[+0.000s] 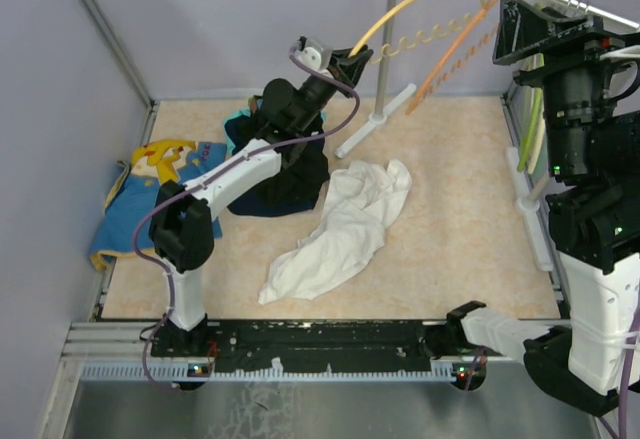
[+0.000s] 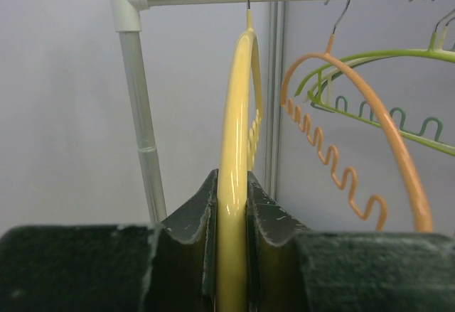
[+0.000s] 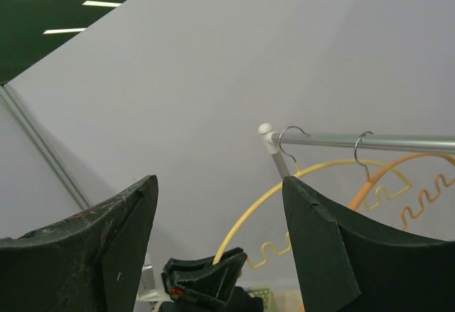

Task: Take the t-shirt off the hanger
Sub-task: Place the hanger on the clothesline.

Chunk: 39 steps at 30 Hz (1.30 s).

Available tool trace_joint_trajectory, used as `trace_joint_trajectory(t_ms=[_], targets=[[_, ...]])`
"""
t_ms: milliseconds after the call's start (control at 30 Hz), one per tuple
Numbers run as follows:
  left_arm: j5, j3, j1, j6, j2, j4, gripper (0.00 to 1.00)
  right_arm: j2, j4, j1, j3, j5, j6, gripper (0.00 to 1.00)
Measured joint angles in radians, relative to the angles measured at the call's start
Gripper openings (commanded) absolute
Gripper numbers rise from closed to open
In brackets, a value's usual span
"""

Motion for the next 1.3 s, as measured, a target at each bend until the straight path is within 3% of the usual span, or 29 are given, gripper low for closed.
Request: trace_joint_trajectory(t_ms=[700,800,900,1000,1100,1300], targets=[[0.004,0.125,-0.018,0.007,0.085,-0.103,0.01,-0.006,-0.013,0.000,-0.063,-0.024,-0.003,0.71],[0.004,0.121,-0.019,0.006,0.084,-0.103,0.22,-0.005,-0.020,0.000,-0.076,-0.033,-0.002,0.71],[0.003,0.084,-0.019,0.005,0.071,-0.094,0.53,0.005,-0.033,0.000,-0.080,-0.047,-0.002,0.71],[-0.007,0.021,-0.019,0.003,0.036,-0.093,0.75,0.022,-0.058,0.000,-0.083,-0.072,-0.001,0.72],[-0.018,-0.032,-0.019,0.008,-0.011,-0.094,0.85,0.038,-0.086,0.000,-0.085,-0.100,0.000,0.71],[-0.039,-0.137,-0.019,0.013,-0.156,-0.104,0.94,0.062,-0.159,0.000,-0.158,-0.196,0.004,0.70]])
